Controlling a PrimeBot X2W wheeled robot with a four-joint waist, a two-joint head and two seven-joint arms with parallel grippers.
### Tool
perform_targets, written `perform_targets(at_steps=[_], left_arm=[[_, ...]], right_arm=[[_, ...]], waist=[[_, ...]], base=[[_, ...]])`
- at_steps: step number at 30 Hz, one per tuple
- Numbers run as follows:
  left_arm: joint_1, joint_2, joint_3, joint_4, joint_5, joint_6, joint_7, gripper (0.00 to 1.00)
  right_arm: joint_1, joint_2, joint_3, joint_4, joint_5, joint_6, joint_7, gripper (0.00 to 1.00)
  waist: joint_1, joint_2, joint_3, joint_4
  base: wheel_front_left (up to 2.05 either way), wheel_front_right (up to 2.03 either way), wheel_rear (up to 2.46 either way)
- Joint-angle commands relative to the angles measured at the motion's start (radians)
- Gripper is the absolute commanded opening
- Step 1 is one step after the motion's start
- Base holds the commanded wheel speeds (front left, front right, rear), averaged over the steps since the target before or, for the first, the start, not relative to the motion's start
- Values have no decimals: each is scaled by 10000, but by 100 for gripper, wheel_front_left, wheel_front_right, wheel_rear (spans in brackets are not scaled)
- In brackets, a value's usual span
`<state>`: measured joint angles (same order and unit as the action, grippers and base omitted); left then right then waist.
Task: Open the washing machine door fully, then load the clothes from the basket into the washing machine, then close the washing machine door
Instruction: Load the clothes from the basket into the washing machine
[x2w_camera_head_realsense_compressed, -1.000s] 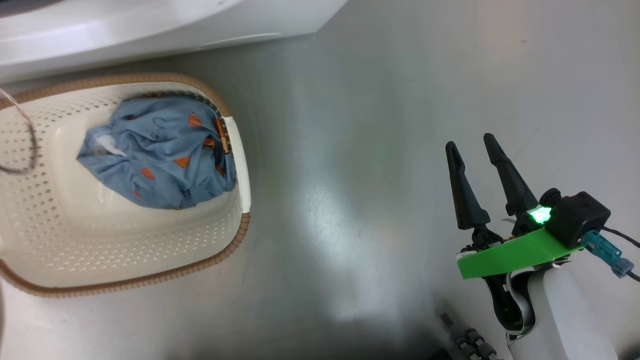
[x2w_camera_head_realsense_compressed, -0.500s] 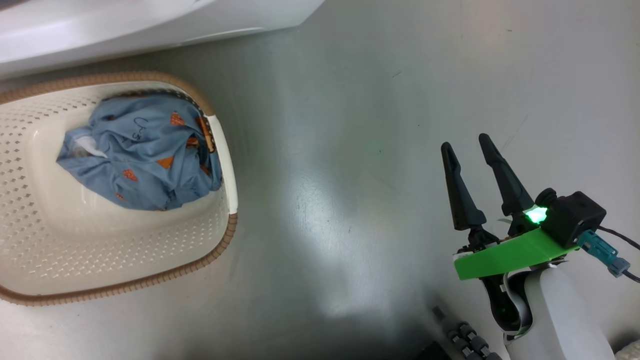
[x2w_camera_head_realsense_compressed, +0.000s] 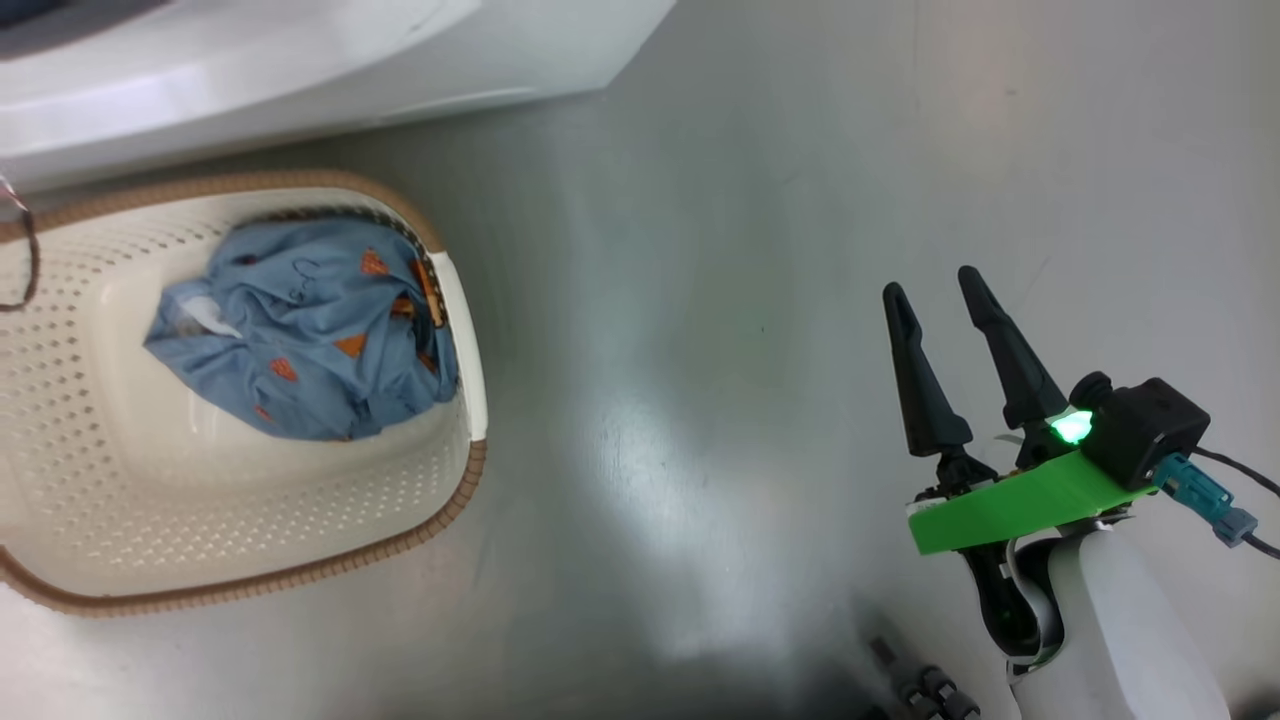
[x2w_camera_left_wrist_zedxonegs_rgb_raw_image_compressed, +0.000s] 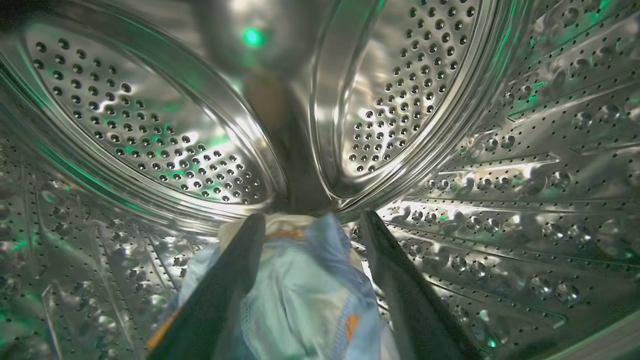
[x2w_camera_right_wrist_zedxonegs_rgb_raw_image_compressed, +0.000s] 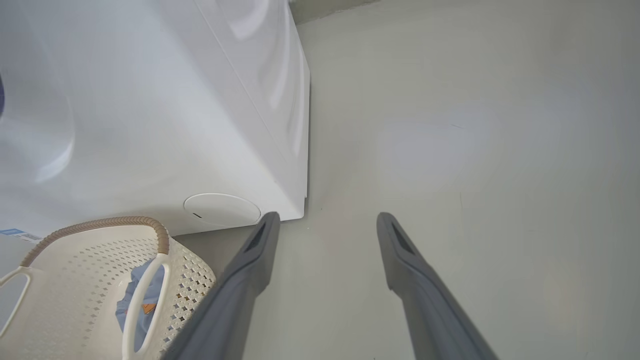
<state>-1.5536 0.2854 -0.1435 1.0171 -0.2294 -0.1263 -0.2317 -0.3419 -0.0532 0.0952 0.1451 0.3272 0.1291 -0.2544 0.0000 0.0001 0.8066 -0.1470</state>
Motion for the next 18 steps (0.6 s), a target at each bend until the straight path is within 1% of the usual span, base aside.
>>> perform_targets(at_steps=[1, 11, 18], left_arm=[[257, 412, 12, -166, 21, 75, -71, 100], [1459, 59, 247, -373, -396, 210, -274, 100], [2704, -143, 414, -1049, -562, 360, -296, 100]], right_arm=[[196, 30, 198, -132, 149, 16, -74, 100], [205, 30, -16, 58, 61, 16, -74, 100], [275, 30, -67, 262, -51, 16, -74, 100]], waist=[[0, -1, -240, 35], [0, -1, -1121, 325], [0, -1, -1867, 523]], base=[[0, 0, 0], [0, 0, 0], [0, 0, 0]])
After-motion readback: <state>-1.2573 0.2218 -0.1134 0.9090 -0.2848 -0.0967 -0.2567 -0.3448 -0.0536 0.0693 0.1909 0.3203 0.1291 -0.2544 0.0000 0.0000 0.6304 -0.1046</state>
